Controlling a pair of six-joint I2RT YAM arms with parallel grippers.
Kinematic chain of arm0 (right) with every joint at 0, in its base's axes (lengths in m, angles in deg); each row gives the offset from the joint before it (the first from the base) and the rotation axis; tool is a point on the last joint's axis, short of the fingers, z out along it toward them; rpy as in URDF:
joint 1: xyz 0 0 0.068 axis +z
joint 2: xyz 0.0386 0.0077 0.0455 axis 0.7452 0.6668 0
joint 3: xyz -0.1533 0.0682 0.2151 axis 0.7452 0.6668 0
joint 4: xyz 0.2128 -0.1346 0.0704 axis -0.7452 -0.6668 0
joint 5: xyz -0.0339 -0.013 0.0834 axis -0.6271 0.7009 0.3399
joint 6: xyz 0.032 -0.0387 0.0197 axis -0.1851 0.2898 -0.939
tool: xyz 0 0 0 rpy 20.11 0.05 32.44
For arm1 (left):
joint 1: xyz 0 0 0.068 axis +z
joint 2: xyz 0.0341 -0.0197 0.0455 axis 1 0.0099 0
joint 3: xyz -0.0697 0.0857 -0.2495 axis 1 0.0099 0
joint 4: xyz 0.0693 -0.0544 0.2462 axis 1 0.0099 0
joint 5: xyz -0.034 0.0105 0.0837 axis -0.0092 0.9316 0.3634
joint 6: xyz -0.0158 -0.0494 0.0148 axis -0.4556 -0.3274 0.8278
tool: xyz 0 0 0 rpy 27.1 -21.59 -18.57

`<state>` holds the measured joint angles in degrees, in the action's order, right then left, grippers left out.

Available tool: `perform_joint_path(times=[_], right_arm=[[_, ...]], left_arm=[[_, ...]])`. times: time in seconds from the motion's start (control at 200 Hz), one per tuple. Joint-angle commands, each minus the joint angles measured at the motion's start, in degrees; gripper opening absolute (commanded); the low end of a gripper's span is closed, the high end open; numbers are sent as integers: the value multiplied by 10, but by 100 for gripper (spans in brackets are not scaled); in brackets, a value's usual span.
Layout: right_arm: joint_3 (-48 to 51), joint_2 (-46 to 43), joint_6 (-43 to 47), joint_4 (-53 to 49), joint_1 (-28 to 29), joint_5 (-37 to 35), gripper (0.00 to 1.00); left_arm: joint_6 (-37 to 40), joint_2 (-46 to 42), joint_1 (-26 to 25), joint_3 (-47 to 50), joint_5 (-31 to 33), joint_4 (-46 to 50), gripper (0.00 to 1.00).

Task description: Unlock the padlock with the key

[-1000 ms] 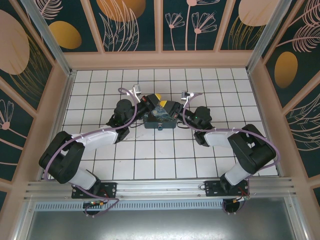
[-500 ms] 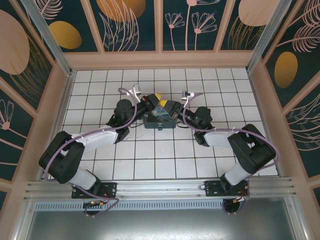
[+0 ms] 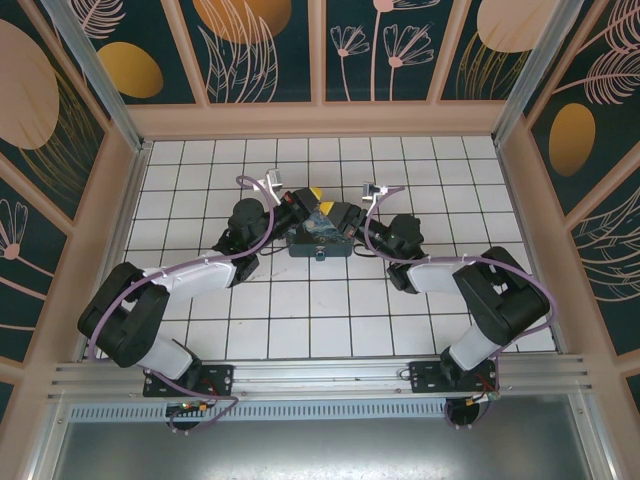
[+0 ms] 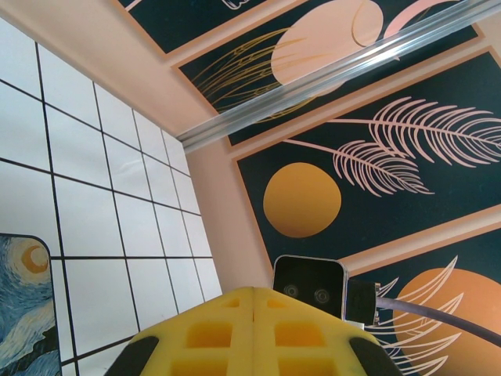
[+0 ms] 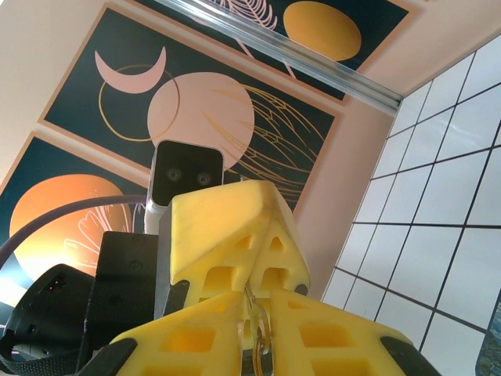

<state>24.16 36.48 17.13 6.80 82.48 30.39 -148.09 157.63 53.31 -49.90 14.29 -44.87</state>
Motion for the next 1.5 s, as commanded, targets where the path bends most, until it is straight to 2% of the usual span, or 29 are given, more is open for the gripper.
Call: perform_joint_path(times=[0.0, 0.325, 0.575, 0.781, 0.826, 0.906, 1.036, 1.166, 1.281, 1.361, 1.496], right_arm=[[6, 6, -3, 38, 6, 13, 17], [3, 8, -4, 39, 8, 17, 17], [0, 10, -2, 35, 8, 16, 0], [5, 1, 4, 13, 6, 11, 0], [7, -5, 7, -4, 3, 9, 0], [15, -21, 16, -36, -4, 7, 0], [23, -54, 39, -107, -19, 4, 0], [20, -85, 71, -198, -26, -2, 0], [7, -95, 95, -268, -53, 6, 0], [-8, -93, 109, -307, -63, 14, 0], [-41, -81, 136, -361, -73, 23, 0]], left_arm=[[-1, 3, 0, -5, -1, -25, 0], [-1, 5, 1, -4, -1, -28, 0], [-1, 2, 0, -3, -1, -28, 0], [3, -11, 1, 1, 5, -14, 0], [5, -19, 1, 5, 9, -8, 14], [12, -37, 1, 13, 21, 10, 45], [38, -72, 1, 22, 27, 61, 70], [85, -107, 1, 18, 35, 169, 83], [127, -130, 0, 18, 33, 257, 87], [145, -144, 0, 36, 27, 277, 92], [167, -159, -2, 84, 24, 277, 94]])
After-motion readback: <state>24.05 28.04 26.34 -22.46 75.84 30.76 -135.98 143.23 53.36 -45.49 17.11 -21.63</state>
